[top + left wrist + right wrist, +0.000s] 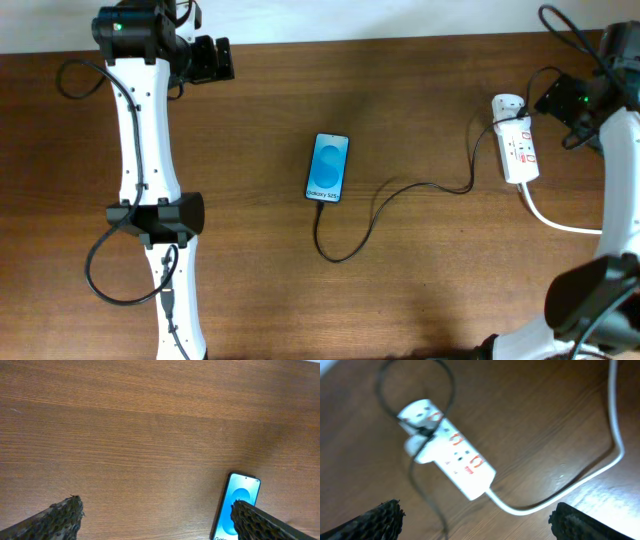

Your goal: Plug charger to phone and switch on socket

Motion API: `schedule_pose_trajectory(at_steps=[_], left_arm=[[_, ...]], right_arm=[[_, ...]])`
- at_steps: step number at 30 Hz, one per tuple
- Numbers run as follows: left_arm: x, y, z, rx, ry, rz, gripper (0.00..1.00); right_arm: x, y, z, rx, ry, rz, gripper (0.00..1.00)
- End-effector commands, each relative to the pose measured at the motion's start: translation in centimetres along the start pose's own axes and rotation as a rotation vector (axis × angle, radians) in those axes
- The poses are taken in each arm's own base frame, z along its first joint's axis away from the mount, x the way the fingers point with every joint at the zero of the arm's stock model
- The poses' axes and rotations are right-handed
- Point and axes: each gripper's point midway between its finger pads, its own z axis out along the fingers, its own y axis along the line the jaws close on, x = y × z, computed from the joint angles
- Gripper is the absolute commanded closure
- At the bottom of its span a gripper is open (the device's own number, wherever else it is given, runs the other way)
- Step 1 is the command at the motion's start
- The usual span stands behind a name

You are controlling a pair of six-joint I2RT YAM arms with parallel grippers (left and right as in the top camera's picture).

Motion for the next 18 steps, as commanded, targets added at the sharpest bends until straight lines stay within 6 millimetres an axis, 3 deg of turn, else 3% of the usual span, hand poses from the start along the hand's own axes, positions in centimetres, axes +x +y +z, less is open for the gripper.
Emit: schedule_pose_trajectory(at_steps=[1, 3, 6, 7, 8, 18], left_arm=[[0.0, 0.3, 0.0, -0.014, 0.0, -0.013, 0.01], [0.0, 0.3, 0.0, -0.014, 0.0, -0.013, 0.0], [0.0, 0.3, 0.0, -0.014, 0.0, -0.013, 0.01], [0.0, 0.3, 0.0, -0.014, 0.0, -0.013, 0.01], [0.0, 0.3, 0.0, -0.014, 0.0, -0.013, 0.01], [0.0, 0.3, 0.0, -0.014, 0.0, -0.013, 0.01]], right_arm=[[-0.9, -1.3, 2.4, 0.11, -0.024, -0.017, 0.02], [-1.5, -1.0, 5.0, 0.115, -0.024, -0.067, 0.02], [0.4, -2.8, 11.8, 0.113, 0.125, -0.031, 0.02], [1.2, -2.2, 14.6, 0.02, 0.182, -0.068, 0.02], [1.7, -1.1, 15.9, -0.059, 0.21, -0.105, 0.02], [3.4, -0.8, 20.4, -0.073, 0.256, -0.104, 0.01]])
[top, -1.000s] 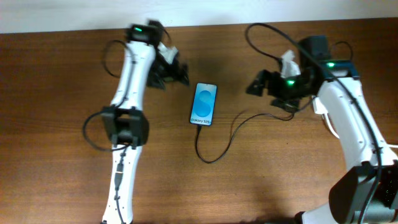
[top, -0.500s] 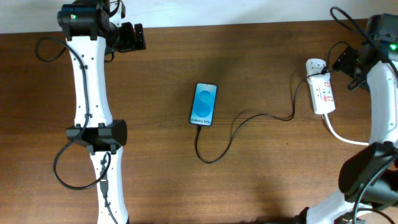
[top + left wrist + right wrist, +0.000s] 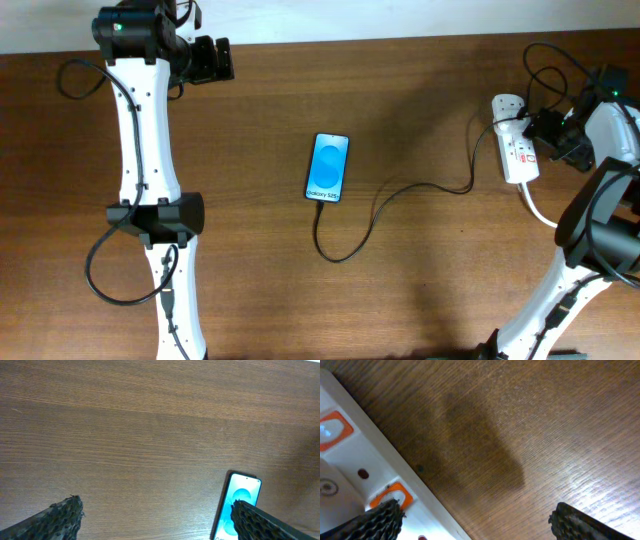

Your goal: Plug charger to phone and switch on socket

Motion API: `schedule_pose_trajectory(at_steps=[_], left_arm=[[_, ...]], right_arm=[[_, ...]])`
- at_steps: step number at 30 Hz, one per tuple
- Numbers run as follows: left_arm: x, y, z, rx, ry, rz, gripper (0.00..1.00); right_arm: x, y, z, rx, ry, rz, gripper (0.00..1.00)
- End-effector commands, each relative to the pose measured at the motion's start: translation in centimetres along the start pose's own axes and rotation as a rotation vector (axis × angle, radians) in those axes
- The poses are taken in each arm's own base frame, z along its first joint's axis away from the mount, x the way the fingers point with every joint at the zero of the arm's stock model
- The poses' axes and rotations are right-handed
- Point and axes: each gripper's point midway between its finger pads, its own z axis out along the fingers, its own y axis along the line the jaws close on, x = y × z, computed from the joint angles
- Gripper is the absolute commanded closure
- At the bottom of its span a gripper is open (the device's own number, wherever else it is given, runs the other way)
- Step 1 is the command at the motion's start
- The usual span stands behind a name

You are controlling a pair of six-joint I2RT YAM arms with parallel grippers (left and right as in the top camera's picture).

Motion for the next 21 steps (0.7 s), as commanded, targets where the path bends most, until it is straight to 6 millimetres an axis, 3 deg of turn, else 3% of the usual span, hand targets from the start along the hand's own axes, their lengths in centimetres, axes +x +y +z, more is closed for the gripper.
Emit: schedule_pose_trajectory(at_steps=[1, 7, 18, 21], left_arm=[[0.0, 0.2, 0.0, -0.011, 0.001, -0.013, 0.01], [0.0, 0.2, 0.0, -0.011, 0.001, -0.013, 0.01], [0.0, 0.2, 0.0, -0.011, 0.001, -0.013, 0.01], [0.0, 0.2, 0.0, -0.011, 0.001, -0.013, 0.01]], right_arm=[[0.2, 0.3, 0.6, -0.01, 0.01, -0.012, 0.02], [-0.5, 1.2, 0.6, -0.063, -0.014, -0.013, 0.02], [0.4, 2.1, 0.7, -0.107, 0.022, -0.041, 0.02], [1.2, 1.9, 1.5, -0.106, 0.039, -0.041, 0.02]])
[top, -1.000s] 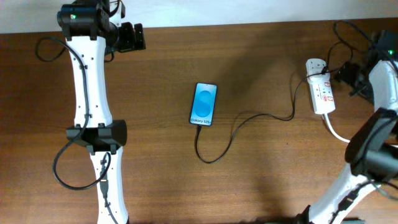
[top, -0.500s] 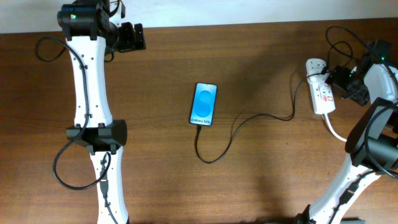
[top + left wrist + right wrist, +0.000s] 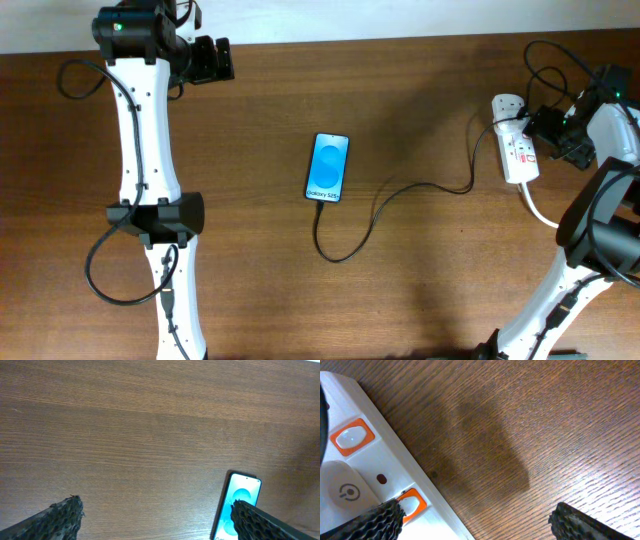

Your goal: Plug charger to phone and switch on socket

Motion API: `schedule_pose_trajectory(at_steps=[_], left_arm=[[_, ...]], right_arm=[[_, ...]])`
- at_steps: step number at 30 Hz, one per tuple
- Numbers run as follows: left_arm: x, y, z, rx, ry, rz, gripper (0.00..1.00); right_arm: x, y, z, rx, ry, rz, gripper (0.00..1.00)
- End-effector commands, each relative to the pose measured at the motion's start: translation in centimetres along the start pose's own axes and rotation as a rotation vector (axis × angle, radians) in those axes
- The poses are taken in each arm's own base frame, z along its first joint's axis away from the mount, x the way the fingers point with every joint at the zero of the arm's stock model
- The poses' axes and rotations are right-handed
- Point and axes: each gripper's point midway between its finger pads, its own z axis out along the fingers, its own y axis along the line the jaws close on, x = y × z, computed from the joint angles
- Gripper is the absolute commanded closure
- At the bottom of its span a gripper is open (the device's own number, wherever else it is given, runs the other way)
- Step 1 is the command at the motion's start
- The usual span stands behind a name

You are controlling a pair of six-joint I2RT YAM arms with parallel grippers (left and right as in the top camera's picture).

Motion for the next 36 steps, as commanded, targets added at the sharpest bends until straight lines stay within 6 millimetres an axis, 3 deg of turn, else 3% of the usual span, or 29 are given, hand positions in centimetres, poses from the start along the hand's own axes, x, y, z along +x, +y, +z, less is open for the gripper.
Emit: schedule_pose_trajectory(at_steps=[1, 7, 15, 23, 32, 36], left_arm=[[0.0, 0.2, 0.0, -0.011, 0.001, -0.013, 0.01], [0.0, 0.2, 0.0, -0.011, 0.001, -0.013, 0.01], [0.0, 0.2, 0.0, -0.011, 0.001, -0.013, 0.0], [0.0, 0.2, 0.0, -0.011, 0.001, -0.013, 0.01], [0.0, 0.2, 0.0, -0.011, 0.001, -0.014, 0.01], [0.0, 0.2, 0.0, -0.011, 0.001, -0.013, 0.01]], right_arm=[[1.8, 1.0, 1.7, -0.049, 0.051, -0.022, 0.02], [2.3, 2.5, 1.7, -0.142, 0.07, -0.071, 0.01], [2.8, 2.4, 1.7, -0.139, 0.091, -0.068, 0.02], [3.3, 3.7, 1.3, -0.215, 0.113, -0.063, 0.02], [-0.1, -2.4, -0.2, -0.057, 0.022, 0.144, 0.02], [-0.1, -1.5, -0.1, -0.062, 0.021, 0.124, 0.02]])
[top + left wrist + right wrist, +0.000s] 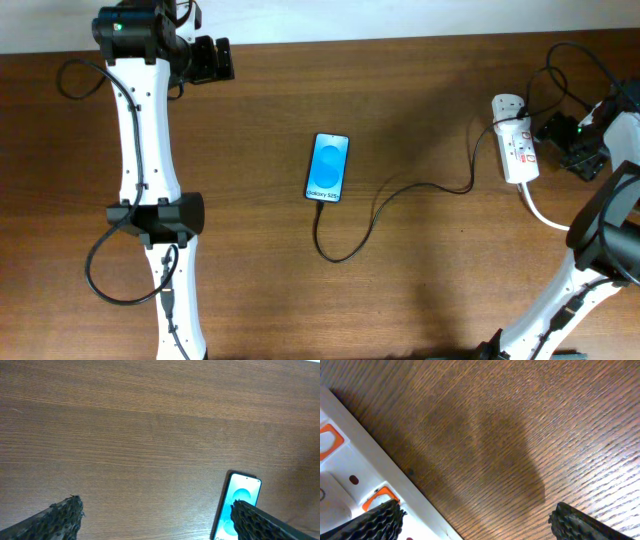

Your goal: Plug charger to phone and switch on socket

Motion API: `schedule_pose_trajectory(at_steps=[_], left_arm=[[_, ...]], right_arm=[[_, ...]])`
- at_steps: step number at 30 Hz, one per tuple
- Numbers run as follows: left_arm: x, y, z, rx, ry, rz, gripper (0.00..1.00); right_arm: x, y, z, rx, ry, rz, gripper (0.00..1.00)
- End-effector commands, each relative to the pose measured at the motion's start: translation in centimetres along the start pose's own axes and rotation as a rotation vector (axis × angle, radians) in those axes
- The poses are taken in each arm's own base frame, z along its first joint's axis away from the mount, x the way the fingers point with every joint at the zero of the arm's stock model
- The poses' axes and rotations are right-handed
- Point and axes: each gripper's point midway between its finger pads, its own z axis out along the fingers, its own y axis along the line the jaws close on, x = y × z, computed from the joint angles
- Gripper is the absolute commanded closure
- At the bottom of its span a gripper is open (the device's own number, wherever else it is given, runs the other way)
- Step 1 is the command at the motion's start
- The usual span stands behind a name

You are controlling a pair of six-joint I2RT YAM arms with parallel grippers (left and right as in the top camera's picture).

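Note:
The phone (328, 167) with its lit blue screen lies mid-table, and the black charger cable (395, 198) runs from its near end to the white power strip (516, 150) at the right. My right gripper (565, 140) hangs open just right of the strip. In the right wrist view the strip (350, 485) with its orange switches fills the lower left, one fingertip (380, 522) over its edge. My left gripper (215, 58) is open at the far left back; its wrist view shows the phone (239, 505) by its right fingertip (265, 522).
The strip's white mains lead (555, 218) curls off toward the right edge. A black arm cable (560, 55) loops above the strip. The left arm's base and links (150, 215) stand along the table's left side.
My right gripper has shifted slightly right and away from the power strip; less of the strip shows in the right wrist view. The left arm, phone and cable have not moved.
My right gripper was high at the right edge with the whole strip below it. Then it was low beside the strip, close over its orange switches, and stayed there. Now it sits a little further right. The phone stayed plugged in throughout.

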Motion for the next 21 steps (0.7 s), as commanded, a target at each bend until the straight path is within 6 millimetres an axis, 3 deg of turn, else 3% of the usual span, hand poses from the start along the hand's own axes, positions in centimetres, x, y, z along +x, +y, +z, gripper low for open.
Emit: schedule_pose_trajectory(at_steps=[1, 5, 9, 12, 21], left_arm=[[0.0, 0.2, 0.0, -0.011, 0.001, -0.013, 0.0], [0.0, 0.2, 0.0, -0.011, 0.0, -0.013, 0.01], [0.0, 0.2, 0.0, -0.011, 0.001, -0.013, 0.01], [0.0, 0.2, 0.0, -0.011, 0.001, -0.013, 0.01], [0.0, 0.2, 0.0, -0.011, 0.001, -0.013, 0.01]], right_arm=[[-0.4, 1.5, -0.2, -0.017, -0.016, -0.03, 0.02], [-0.3, 3.3, 0.0, -0.031, -0.03, -0.084, 0.02], [-0.3, 3.1, 0.1, -0.023, -0.03, -0.084, 0.02], [0.5, 2.9, 1.3, -0.022, 0.006, -0.079, 0.02], [1.5, 4.7, 1.6, -0.067, 0.037, -0.129, 0.02]])
